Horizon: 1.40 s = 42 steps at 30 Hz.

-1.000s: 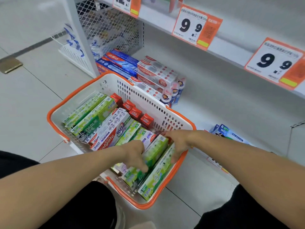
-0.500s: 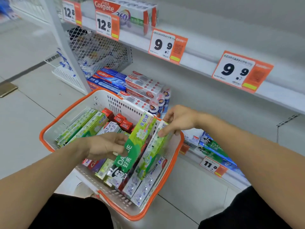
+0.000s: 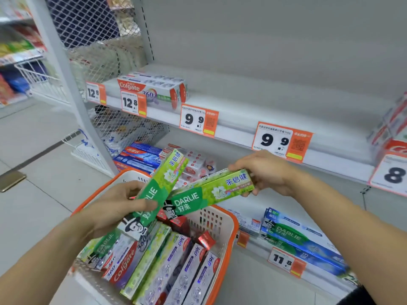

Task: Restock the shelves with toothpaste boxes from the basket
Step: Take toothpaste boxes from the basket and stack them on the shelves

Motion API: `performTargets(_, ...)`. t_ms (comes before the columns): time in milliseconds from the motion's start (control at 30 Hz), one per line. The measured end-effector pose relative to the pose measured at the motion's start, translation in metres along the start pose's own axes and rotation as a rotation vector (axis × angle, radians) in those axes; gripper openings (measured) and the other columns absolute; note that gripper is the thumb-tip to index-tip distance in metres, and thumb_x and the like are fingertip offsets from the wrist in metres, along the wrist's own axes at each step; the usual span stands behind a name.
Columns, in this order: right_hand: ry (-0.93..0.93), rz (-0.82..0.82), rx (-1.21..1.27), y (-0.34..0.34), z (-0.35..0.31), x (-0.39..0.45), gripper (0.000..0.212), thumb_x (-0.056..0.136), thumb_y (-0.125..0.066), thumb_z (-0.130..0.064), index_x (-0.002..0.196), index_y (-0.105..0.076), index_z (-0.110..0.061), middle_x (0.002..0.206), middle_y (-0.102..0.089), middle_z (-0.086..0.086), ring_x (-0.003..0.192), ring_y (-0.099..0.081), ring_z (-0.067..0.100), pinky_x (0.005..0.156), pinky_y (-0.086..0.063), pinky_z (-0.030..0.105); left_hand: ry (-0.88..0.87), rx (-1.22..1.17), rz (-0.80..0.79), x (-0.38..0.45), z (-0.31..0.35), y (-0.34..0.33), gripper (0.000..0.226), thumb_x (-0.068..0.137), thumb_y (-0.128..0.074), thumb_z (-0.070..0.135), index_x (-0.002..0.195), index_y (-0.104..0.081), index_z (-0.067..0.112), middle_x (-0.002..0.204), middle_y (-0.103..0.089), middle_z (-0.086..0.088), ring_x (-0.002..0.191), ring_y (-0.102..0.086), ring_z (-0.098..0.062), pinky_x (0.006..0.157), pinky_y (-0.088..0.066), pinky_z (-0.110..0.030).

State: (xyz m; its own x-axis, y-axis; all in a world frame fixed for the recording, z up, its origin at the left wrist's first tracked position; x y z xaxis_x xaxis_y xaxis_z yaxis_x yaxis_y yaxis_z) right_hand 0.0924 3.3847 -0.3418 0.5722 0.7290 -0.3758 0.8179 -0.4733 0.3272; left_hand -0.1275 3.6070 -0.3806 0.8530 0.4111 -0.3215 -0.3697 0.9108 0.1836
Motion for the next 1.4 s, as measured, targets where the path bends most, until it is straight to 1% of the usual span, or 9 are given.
performTargets(133,0.009,-0.018,0.130,0.007,-0.004,-0.017,0.028,0.092,-0.065,-0.026,0.096,-0.075,0.000,0.088,-0.074,0.023,0.066,-0.066,0.030,0.051,-0.048,0.028,-0.069,-0.003,0.029,-0.008,0.033,0.001,0.086,0.039,-0.095,0.048,0.107,-0.068,0.002,0.104,-0.074,-0.018,0.083,-0.071,-0.025,0.075,-0.055,-0.036)
performTargets(367,0.166,0.189,0.285,0.048,-0.033,-0.048,0.019,0.091,-0.063,-0.019,0.088,-0.074,-0.004,0.083,-0.075,0.018,0.061,-0.065,0.029,0.050,-0.048,0.030,-0.138,-0.204,0.104,-0.012,0.090,-0.002,0.099,0.030,-0.100,0.046,0.112,-0.067,0.002,0.106,-0.072,-0.028,0.080,-0.073,-0.036,0.066,-0.062,-0.039)
performTargets(600,0.379,0.613,0.521,0.112,-0.052,-0.067,0.013,0.094,-0.061,-0.015,0.086,-0.069,-0.010,0.073,-0.070,0.009,0.058,-0.064,0.024,0.048,-0.049,0.029,-0.245,-0.403,0.135,0.015,0.131,-0.057,0.038,0.077,-0.071,0.018,0.109,-0.067,-0.001,0.101,-0.075,-0.023,0.092,-0.075,-0.034,0.075,-0.063,-0.039)
performTargets(767,0.337,0.902,0.110,0.139,-0.041,-0.068,0.011,0.095,-0.060,-0.024,0.086,-0.067,-0.022,0.094,-0.070,0.010,0.069,-0.064,0.023,0.057,-0.048,0.031,-0.273,-0.254,0.159,0.026,0.147,-0.072,0.027,0.085,-0.072,0.010,0.110,-0.066,0.003,0.095,-0.076,-0.019,0.084,-0.075,-0.033,0.073,-0.060,-0.037)
performTargets(967,0.189,0.854,-0.085,0.150,-0.033,-0.061,0.023,0.100,-0.050,-0.023,0.112,-0.068,-0.012,0.107,-0.064,0.002,0.094,-0.055,0.019,0.079,-0.036,0.027,-0.314,-0.198,0.085,0.041,0.164,-0.082,0.033,0.081,-0.074,0.011,0.113,-0.066,0.003,0.094,-0.077,-0.018,0.081,-0.075,-0.031,0.079,-0.058,-0.040)
performTargets(1067,0.143,0.852,-0.270,0.152,-0.029,-0.052,0.021,0.098,-0.053,-0.018,0.107,-0.071,-0.016,0.107,-0.069,-0.001,0.101,-0.062,0.020,0.081,-0.041,0.027,-0.314,-0.254,0.005,0.045,0.167,-0.092,0.035,0.081,-0.070,0.014,0.112,-0.065,-0.001,0.097,-0.075,-0.023,0.094,-0.074,-0.037,0.085,-0.060,-0.046)
performTargets(1200,0.489,1.210,-0.496,0.141,-0.054,-0.062,0.014,0.093,-0.061,-0.024,0.101,-0.070,-0.018,0.101,-0.072,-0.001,0.099,-0.065,0.023,0.086,-0.049,0.034,-0.397,-0.087,-0.191,0.046,0.164,-0.090,0.041,0.081,-0.072,0.005,0.121,-0.062,0.006,0.113,-0.074,-0.016,0.109,-0.070,-0.035,0.095,-0.056,-0.042)
performTargets(1300,0.721,0.753,-0.291,0.105,-0.082,-0.058,0.042,0.082,-0.073,-0.043,0.122,-0.060,-0.038,0.122,-0.063,-0.011,0.109,-0.061,0.007,0.089,-0.050,0.025,-0.418,0.204,-0.372,0.041,0.157,-0.089,0.052,0.081,-0.076,-0.006,0.128,-0.059,0.009,0.119,-0.072,-0.011,0.111,-0.069,-0.029,0.095,-0.056,-0.038)
performTargets(1400,0.556,0.252,-0.499,0.080,-0.091,-0.054,0.077,0.068,-0.087,-0.051,0.136,-0.053,-0.044,0.131,-0.059,-0.018,0.113,-0.060,-0.002,0.096,-0.052,0.027,-0.420,0.361,-0.446,0.034,0.156,-0.094,0.050,0.080,-0.076,-0.011,0.124,-0.063,0.011,0.113,-0.075,-0.008,0.102,-0.072,-0.024,0.083,-0.057,-0.030)
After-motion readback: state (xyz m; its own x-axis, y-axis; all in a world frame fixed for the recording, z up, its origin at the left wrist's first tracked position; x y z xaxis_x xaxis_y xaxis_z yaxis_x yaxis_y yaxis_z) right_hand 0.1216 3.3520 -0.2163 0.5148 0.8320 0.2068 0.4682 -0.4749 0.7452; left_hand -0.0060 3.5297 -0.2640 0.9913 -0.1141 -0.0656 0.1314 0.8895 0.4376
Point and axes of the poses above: each hand's wrist, its own x-axis towards the middle knuckle, its own y-axis out of the back of the hand, z = x × y, the point moved 4 cm from there along x, towards the middle knuckle
